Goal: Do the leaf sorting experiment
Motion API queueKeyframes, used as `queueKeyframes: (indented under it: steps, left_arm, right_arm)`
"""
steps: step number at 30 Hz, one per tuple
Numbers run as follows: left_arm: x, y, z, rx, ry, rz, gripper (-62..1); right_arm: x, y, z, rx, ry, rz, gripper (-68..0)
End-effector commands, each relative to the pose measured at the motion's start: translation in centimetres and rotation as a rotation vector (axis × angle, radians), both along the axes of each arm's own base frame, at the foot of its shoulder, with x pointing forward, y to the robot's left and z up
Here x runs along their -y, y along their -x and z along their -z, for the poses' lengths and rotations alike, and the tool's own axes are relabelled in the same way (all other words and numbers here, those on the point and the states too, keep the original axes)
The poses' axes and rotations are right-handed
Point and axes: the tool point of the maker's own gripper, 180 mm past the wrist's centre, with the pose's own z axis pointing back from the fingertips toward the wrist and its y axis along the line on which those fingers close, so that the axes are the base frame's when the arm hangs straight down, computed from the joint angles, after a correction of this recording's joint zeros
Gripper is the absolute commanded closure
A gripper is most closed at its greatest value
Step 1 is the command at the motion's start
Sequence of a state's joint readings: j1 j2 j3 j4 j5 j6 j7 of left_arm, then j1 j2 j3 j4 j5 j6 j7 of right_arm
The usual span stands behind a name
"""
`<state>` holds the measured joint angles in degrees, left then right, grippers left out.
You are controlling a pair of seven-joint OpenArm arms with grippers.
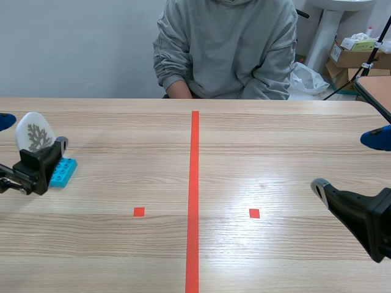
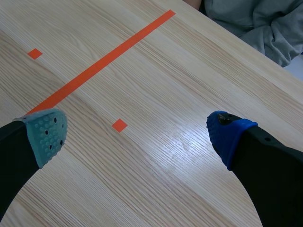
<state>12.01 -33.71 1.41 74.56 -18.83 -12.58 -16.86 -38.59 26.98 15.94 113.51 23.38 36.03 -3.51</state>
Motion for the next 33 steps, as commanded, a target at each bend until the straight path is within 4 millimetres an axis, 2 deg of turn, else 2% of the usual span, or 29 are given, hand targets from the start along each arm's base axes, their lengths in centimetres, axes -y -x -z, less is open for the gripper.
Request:
queueKeyframes:
  steps: [1, 13, 17, 26, 29, 33]
  left_arm:
    - [0.7, 0.5, -0.1, -0.012, 0.008, 0.028, -62.3]
    - [8.2, 6.6, -1.3, -0.078, 0.040, 0.270, -62.3]
    - [9.8, 8.1, -1.9, -0.090, 0.064, 0.324, -62.3]
    - [11.8, 10.4, -2.5, -0.119, 0.095, 0.411, -62.3]
    - [11.8, 11.0, -2.2, -0.138, 0.093, 0.432, -62.3]
    - [11.0, 10.7, -2.5, -0.135, 0.100, 0.411, -62.3]
  right_arm:
    - [-0.2, -0.2, -0.5, 0.020, -0.021, -0.004, -60.4]
    - [-0.2, -0.2, -0.5, 0.020, -0.021, -0.004, -60.4]
    - [-0.2, -0.2, -0.5, 0.018, -0.019, -0.003, -60.4]
    - [-0.2, -0.2, -0.4, 0.014, -0.016, -0.002, -60.4]
    - [-0.2, -0.2, -0.4, 0.014, -0.016, -0.003, -60.4]
    - [-0.2, -0.2, -0.4, 0.012, -0.014, -0.002, -60.4]
